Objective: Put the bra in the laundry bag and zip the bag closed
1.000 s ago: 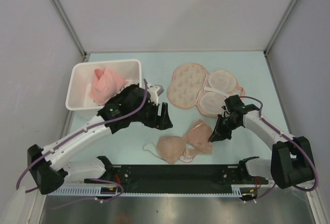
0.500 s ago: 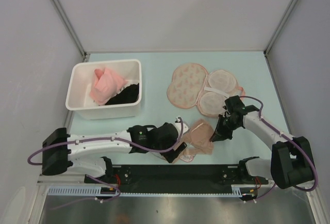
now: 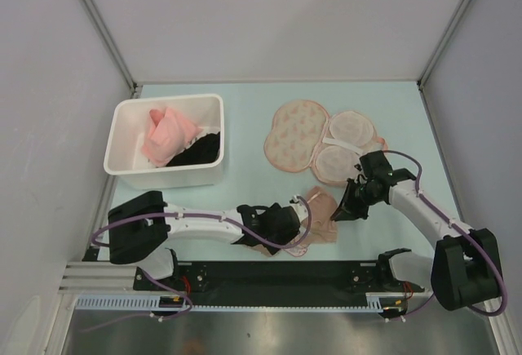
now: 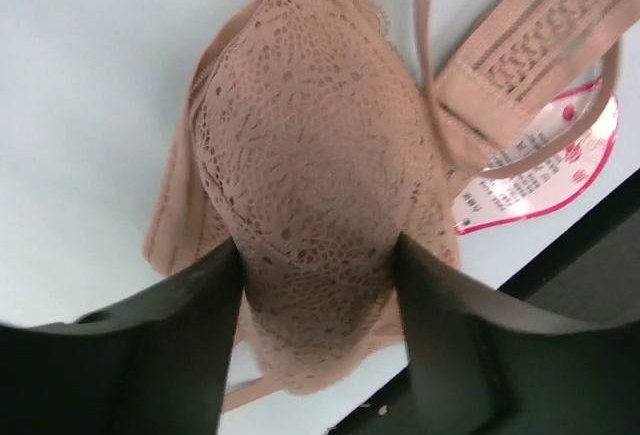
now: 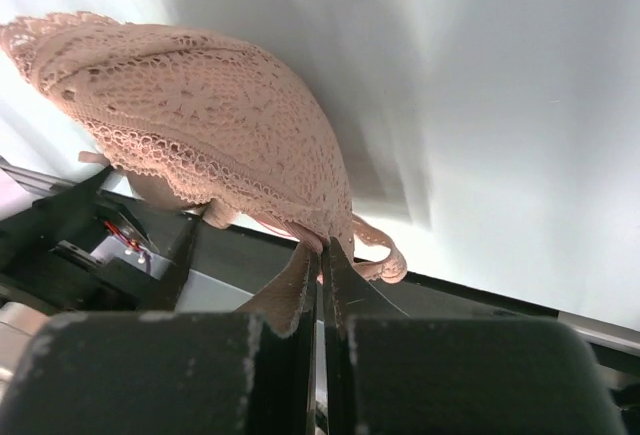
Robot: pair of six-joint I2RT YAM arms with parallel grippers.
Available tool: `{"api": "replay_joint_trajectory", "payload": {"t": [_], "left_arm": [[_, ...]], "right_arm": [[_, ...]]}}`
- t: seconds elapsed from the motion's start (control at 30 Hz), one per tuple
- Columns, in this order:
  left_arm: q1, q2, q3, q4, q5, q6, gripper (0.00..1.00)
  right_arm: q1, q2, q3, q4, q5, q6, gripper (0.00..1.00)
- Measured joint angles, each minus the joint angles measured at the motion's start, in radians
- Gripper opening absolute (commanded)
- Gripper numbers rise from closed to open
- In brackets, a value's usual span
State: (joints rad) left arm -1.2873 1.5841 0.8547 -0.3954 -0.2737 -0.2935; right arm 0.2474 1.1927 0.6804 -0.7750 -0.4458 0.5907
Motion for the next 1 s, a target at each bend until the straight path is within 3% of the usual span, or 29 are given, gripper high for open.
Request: {"api": "replay_joint_trajectory", "payload": {"t": [0.07, 0.17, 0.33, 0.57, 0.7, 0.87, 1.0], "left_arm": [[-0.001, 0.002, 0.000, 0.015, 0.016, 0.013, 0.20], [0.013, 0.002, 0.002, 0.021, 0.070, 0.031, 0.00], [0.116, -0.026, 0.041, -0.032, 0.267, 0.032, 0.00], [0.387, -0.195, 0.130, -0.095, 0.785, -0.031, 0.00], [0.470, -0.230, 0.155, -0.066, 1.052, -0.117, 0.00], [0.485, -0.258, 0.066, 0.147, 1.301, -0.325, 0.03], [0.517, -0.300, -0.018, 0.370, 1.407, -0.510, 0.06]], "right_arm": [[-0.005, -0.014, 0.001, -0.002, 0.000, 0.000, 0.00], [-0.010, -0.029, 0.005, -0.008, 0.001, -0.006, 0.00], [-0.010, -0.080, 0.030, -0.011, 0.018, -0.058, 0.00], [0.014, -0.320, 0.056, 0.097, 0.081, -0.164, 0.00], [0.100, -0.501, 0.057, 0.188, 0.179, -0.231, 0.00], [0.179, -0.702, 0.040, 0.309, 0.394, -0.345, 0.00], [0.179, -0.737, 0.017, 0.348, 0.485, -0.410, 0.00]]}}
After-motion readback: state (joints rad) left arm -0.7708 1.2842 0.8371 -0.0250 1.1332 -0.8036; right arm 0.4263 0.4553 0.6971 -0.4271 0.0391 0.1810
